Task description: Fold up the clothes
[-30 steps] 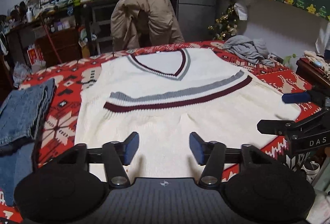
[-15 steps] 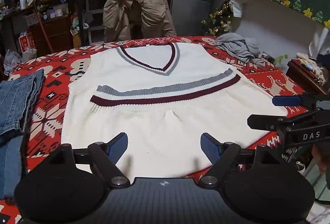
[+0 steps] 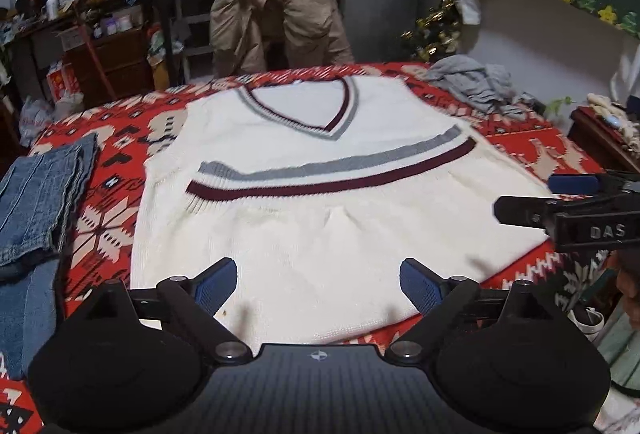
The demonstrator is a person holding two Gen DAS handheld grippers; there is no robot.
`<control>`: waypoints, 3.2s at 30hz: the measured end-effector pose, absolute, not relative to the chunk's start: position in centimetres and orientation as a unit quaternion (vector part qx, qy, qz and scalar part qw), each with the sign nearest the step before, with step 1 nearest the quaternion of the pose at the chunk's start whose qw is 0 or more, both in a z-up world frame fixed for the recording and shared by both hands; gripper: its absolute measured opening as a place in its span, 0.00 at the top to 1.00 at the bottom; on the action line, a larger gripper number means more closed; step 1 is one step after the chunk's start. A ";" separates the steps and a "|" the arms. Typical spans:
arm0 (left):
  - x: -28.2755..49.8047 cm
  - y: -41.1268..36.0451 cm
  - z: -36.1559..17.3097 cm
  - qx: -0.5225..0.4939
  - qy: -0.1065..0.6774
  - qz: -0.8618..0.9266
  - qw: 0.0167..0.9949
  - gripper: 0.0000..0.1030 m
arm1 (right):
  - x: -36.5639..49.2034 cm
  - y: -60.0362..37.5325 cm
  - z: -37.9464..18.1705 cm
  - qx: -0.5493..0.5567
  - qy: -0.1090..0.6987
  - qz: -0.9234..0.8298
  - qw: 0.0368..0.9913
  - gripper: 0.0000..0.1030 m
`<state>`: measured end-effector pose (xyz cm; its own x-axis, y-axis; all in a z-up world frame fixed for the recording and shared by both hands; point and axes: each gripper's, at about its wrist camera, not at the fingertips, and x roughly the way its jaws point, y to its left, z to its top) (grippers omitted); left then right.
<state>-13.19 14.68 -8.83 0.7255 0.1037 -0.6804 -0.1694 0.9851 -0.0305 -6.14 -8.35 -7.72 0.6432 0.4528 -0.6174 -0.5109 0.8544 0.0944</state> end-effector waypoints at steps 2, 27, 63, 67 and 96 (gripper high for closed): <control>-12.8 14.7 -9.0 -0.044 0.373 0.086 0.923 0.14 | -6.3 -8.2 -7.7 -0.049 0.327 0.268 0.905 0.01; -10.1 17.0 -9.9 -0.100 0.387 0.104 0.911 0.33 | -2.9 -11.9 -8.9 0.036 0.353 0.260 0.898 0.01; -13.5 23.5 -10.9 -0.094 0.409 0.173 0.891 0.84 | -2.4 -13.1 -10.1 -0.087 0.343 0.190 0.916 0.84; -15.2 23.9 -11.3 -0.102 0.407 0.171 0.891 0.86 | -3.0 -14.2 -11.1 -0.082 0.360 0.181 0.912 0.83; -19.2 25.4 -11.1 -0.163 0.427 0.181 0.871 0.42 | -2.7 -19.2 -11.5 0.019 0.382 0.162 0.910 0.58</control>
<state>-19.15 25.41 -11.08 0.5704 0.1754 -0.8024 -0.4539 0.8815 -0.1300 -2.70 -19.21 -11.46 0.6557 0.3101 -0.6884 -0.2810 0.9465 0.1587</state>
